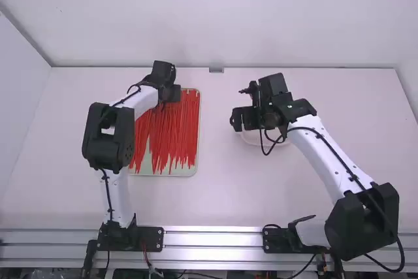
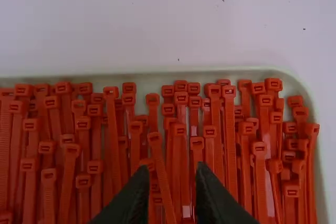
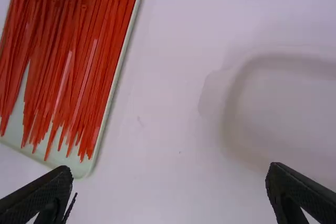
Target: Fasten the cable tie
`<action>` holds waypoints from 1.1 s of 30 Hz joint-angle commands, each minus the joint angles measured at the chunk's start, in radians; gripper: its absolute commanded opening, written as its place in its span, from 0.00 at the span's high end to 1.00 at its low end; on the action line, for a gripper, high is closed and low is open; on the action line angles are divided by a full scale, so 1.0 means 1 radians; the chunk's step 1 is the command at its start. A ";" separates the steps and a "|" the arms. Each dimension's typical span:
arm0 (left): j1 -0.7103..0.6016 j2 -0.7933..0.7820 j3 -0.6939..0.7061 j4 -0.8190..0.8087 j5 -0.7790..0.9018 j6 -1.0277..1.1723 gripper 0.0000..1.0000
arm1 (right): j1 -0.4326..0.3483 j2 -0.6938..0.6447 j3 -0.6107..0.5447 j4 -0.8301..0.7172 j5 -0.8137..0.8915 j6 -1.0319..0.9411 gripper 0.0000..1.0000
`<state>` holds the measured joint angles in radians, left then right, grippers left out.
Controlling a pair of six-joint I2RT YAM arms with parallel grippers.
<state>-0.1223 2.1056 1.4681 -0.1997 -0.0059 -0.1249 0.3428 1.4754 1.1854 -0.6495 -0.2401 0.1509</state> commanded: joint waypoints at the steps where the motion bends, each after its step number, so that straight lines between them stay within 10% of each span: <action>1: 0.005 -0.023 0.012 0.000 -0.014 0.001 0.78 | -0.002 0.002 0.031 -0.006 0.002 0.002 0.02; 33: 0.039 0.047 -0.066 0.106 0.039 -0.028 0.71 | -0.002 0.002 0.031 -0.013 0.005 0.002 0.02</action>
<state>-0.0891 2.1407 1.4097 -0.0917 0.0185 -0.1436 0.3428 1.4754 1.1854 -0.6590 -0.2398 0.1505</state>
